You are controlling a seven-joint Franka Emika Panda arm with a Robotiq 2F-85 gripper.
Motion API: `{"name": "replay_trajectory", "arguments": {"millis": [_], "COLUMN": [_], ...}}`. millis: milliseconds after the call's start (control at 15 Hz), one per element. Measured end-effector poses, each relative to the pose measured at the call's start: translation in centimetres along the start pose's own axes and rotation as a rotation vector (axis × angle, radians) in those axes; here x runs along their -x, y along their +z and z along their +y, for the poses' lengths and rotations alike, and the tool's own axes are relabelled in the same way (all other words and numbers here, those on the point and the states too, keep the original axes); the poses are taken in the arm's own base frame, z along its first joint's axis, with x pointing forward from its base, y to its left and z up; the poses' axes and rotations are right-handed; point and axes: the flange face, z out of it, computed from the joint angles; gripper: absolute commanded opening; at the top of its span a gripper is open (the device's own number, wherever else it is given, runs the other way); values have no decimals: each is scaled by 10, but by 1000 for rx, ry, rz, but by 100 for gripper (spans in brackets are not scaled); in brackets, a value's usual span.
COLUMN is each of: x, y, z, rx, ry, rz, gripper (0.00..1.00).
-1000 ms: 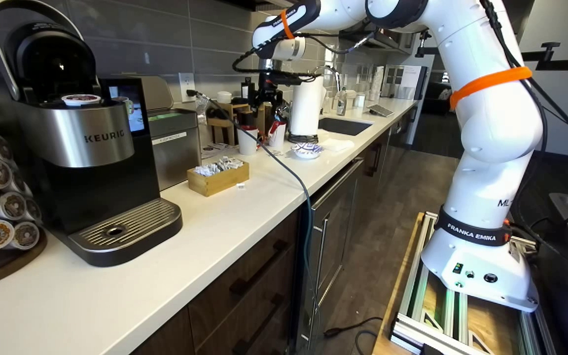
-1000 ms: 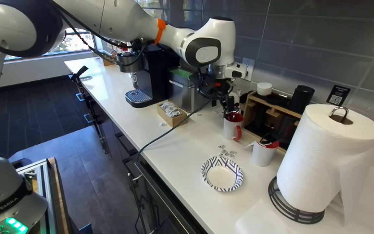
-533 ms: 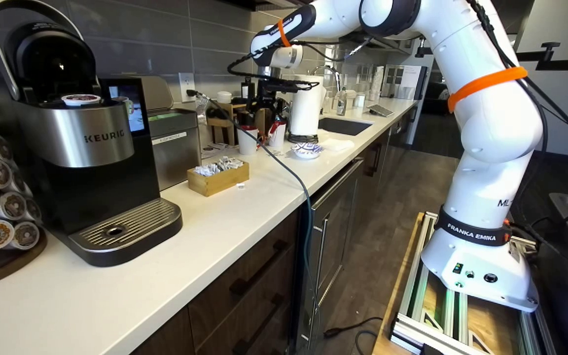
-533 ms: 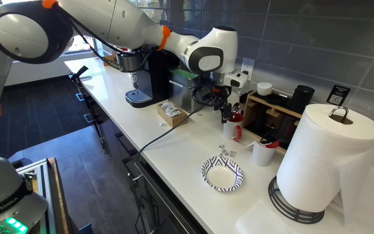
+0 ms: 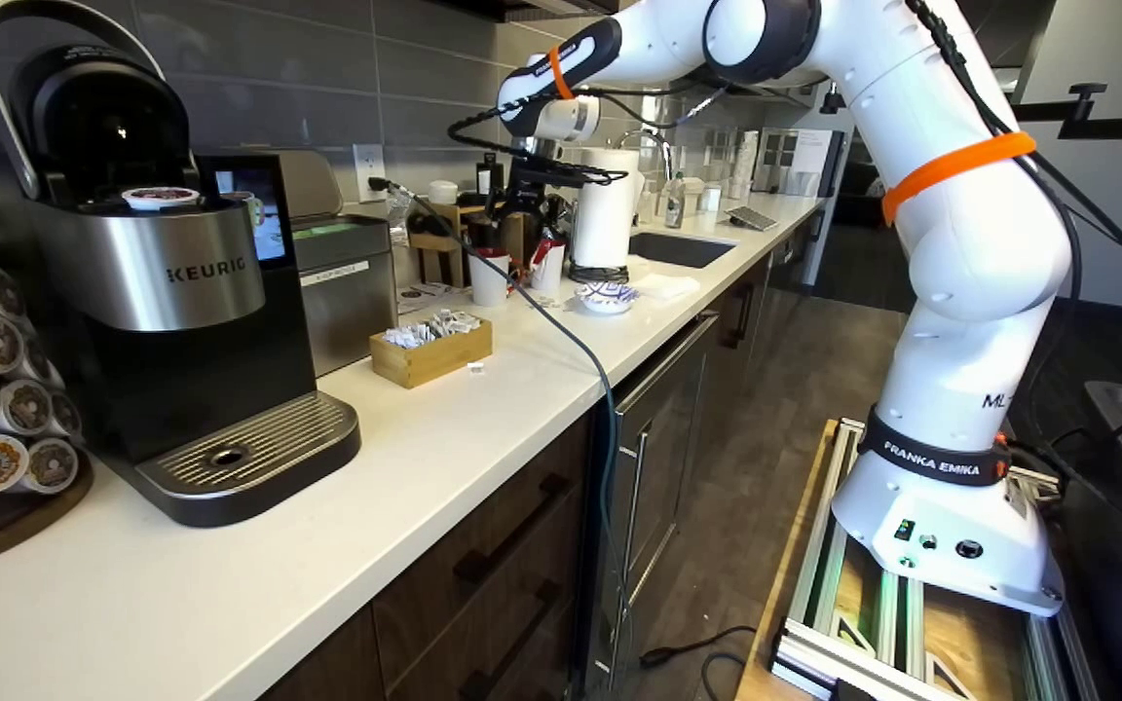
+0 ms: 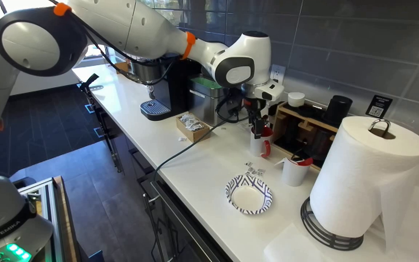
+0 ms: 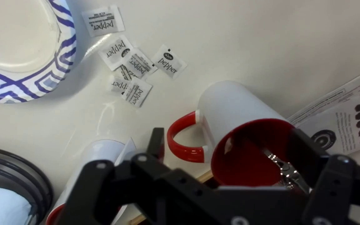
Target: Take the straw out of the cup and place it on the bowl
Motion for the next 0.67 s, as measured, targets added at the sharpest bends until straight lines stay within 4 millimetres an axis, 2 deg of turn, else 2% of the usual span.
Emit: {"name": "replay_trajectory", "arguments": {"millis": [67, 600, 667], "x": [-1, 0, 0], "y": [0, 1, 1], "z": [-1, -8, -8], "rx": [-1, -6, -6], "ry": [6, 22, 24], "rz": [2, 3, 3], "gripper": [74, 13, 11]}}
